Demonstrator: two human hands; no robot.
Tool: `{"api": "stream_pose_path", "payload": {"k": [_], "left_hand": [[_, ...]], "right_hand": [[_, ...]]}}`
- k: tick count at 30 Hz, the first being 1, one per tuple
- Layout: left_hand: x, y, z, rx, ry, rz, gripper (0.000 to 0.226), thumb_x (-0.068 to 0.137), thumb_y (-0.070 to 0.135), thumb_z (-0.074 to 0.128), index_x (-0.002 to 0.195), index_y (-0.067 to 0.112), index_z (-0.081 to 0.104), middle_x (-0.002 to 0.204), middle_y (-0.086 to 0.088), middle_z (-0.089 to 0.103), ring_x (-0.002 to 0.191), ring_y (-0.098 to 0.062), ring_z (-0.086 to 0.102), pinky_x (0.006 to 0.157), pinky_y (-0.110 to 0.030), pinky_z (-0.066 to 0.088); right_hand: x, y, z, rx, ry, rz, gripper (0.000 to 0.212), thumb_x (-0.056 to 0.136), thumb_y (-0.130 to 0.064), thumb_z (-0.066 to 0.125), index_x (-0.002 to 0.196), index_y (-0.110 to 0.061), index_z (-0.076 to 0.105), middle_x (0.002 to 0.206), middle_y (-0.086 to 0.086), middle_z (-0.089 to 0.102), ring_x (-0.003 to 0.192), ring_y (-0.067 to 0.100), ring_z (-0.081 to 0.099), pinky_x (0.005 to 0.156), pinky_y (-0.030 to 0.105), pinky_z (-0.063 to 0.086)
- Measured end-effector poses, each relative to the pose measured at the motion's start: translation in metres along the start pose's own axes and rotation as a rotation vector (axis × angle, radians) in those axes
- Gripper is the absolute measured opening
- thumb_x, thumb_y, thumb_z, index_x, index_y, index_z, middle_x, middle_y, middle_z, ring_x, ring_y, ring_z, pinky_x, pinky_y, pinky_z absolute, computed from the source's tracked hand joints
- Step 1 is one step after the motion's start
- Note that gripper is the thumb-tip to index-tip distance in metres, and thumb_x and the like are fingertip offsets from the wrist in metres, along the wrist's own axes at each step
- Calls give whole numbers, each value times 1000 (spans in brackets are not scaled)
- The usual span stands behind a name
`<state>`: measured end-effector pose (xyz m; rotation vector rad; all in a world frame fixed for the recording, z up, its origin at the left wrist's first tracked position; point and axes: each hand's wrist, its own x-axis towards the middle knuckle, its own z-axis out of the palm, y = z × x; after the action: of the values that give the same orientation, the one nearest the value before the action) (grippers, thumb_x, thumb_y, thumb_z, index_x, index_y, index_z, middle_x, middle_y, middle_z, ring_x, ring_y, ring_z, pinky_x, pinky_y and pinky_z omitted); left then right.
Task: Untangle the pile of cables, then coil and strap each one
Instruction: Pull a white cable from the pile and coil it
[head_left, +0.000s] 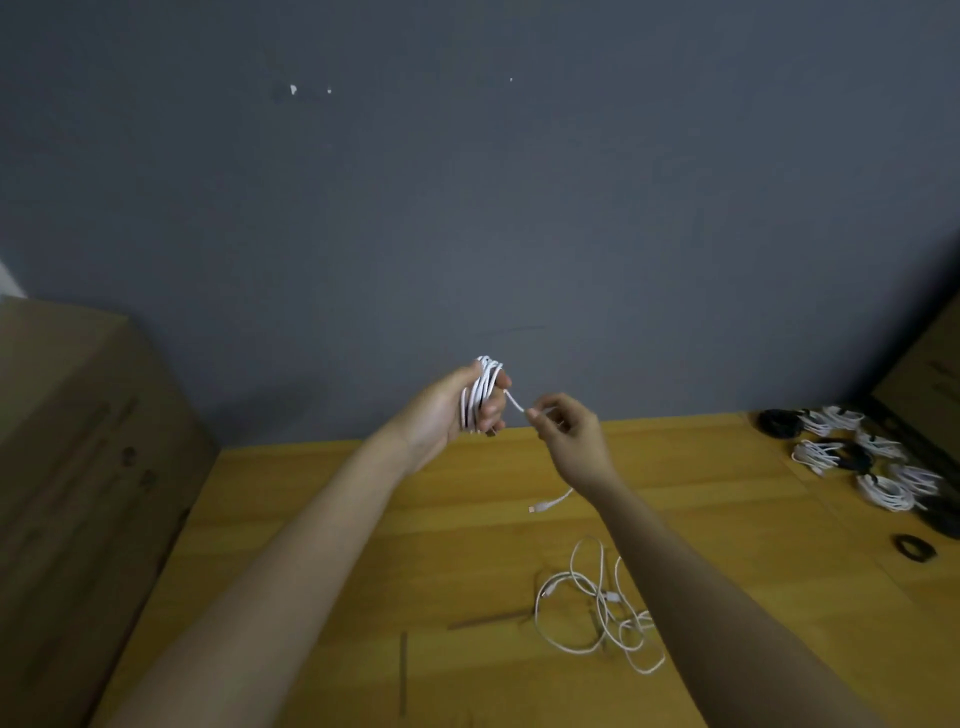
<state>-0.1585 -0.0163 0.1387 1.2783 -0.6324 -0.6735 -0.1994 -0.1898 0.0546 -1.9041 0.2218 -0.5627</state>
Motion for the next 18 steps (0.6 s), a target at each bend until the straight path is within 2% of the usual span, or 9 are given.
{"api": "stream_pose_path", "payload": {"k": [4, 7, 10, 12, 14, 16, 18], "left_hand": [[2, -16, 1, 24, 102, 22, 31, 105, 19, 26, 90, 8, 51, 60, 2, 55, 55, -12, 50, 66, -28, 41], [-3, -25, 1, 77, 87, 30, 29, 104, 19, 31, 90, 7, 53, 62, 2, 56, 57, -12, 52, 62, -21, 44], [-3, -28, 1, -98, 43, 6, 31, 102, 19, 30, 86, 6, 52, 54, 4, 47, 47, -10, 42, 57, -21, 46], [-2, -27, 1, -242, 33, -43, 31, 99, 23, 31, 79, 7, 50, 48, 7, 36, 42, -8, 34, 53, -21, 45], [-1, -28, 3, -346, 12, -90, 30, 94, 24, 32, 72, 9, 46, 44, 8, 29, 38, -7, 27, 49, -21, 43], [0, -32, 7, -420, -19, -108, 30, 89, 24, 32, 66, 11, 46, 43, 9, 25, 37, -7, 22, 45, -22, 40], [0, -35, 7, -474, -49, -120, 30, 84, 24, 34, 60, 13, 47, 43, 9, 22, 39, -10, 15, 44, -23, 38]], "right_hand": [[-18, 14, 2, -24, -44, 46, 9, 92, -14, 61, 85, -14, 66, 65, -1, 55, 53, 0, 46, 51, 13, 36], [-26, 17, 0, -8, -3, 102, 9, 94, -12, 59, 91, -14, 67, 66, -1, 56, 56, 2, 48, 51, 12, 36], [-29, 12, -2, 88, 16, 188, 15, 95, -16, 55, 99, -12, 69, 69, -4, 54, 60, 1, 49, 56, 12, 38], [-34, 3, 0, 286, -81, 230, 29, 93, -38, 55, 109, -17, 68, 70, -6, 49, 54, 2, 41, 53, 14, 33], [-38, -8, 6, 443, -173, 236, 49, 83, -56, 54, 114, -20, 64, 70, -4, 45, 50, 5, 31, 48, 19, 24], [-40, -18, 13, 518, -207, 222, 59, 77, -57, 56, 120, -16, 60, 64, -3, 37, 48, 6, 26, 48, 22, 20], [-39, -25, 15, 610, -192, 246, 60, 77, -47, 62, 126, -13, 56, 59, -4, 33, 47, 6, 25, 48, 21, 20]]}}
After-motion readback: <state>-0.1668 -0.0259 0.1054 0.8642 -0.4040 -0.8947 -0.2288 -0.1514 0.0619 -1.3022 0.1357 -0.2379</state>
